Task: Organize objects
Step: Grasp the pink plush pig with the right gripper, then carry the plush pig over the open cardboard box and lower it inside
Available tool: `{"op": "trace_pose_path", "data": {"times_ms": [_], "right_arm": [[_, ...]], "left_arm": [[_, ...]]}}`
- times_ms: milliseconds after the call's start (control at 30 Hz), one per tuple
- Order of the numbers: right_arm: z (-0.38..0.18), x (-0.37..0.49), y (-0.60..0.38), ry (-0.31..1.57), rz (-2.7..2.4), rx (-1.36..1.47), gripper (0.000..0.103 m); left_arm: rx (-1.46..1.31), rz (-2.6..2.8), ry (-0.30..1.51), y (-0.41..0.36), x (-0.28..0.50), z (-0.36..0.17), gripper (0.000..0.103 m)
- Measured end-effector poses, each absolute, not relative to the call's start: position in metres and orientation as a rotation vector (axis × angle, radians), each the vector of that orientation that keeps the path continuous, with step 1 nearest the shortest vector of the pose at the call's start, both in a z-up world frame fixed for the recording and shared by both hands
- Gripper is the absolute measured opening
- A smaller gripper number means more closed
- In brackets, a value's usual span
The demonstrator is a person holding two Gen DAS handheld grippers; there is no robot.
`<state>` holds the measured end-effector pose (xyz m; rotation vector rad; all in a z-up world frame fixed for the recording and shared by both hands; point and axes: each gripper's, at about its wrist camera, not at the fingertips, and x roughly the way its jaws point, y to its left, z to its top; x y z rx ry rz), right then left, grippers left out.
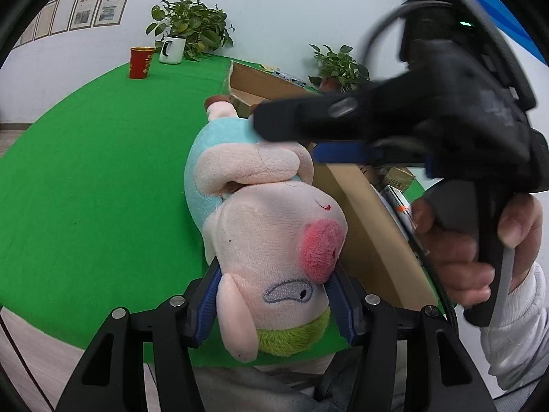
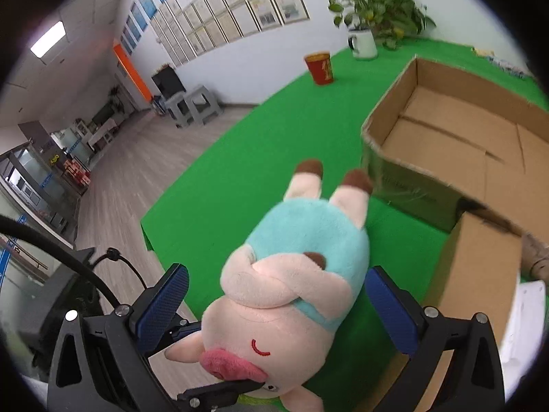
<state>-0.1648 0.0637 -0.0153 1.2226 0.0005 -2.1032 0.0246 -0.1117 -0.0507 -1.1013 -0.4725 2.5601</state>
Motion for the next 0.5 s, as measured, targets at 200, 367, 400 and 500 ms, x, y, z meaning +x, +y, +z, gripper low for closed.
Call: {"op": "trace_pose_path", "data": {"times_ms": [200,367,400,500], "right_arm": [[-0.040,-0.172,0.050,0.041,-2.148,1.369,0.102],[-0.045,-0.169,0.054,0.073,-2.227,1.379,0.092],[-0.045,-0.167,0.056,0.065,-2.235,1.365,0.089],[-0.044,-0.162,0.058,0.051,-2.260,1.334,0.084]], "left_arm": [[-1.083,2.596,-0.406,-0.103,0.023,-0.050,0.054],[-1.065,2.629,-0.328,-0.092,0.014,-0.050,0.054],[-1.064,2.632,-0.321,-0.090,0.014,-0.051,0.054],[-1.063,2.634,-0.315,-0.090,0.009,-0.052,0.053]]}}
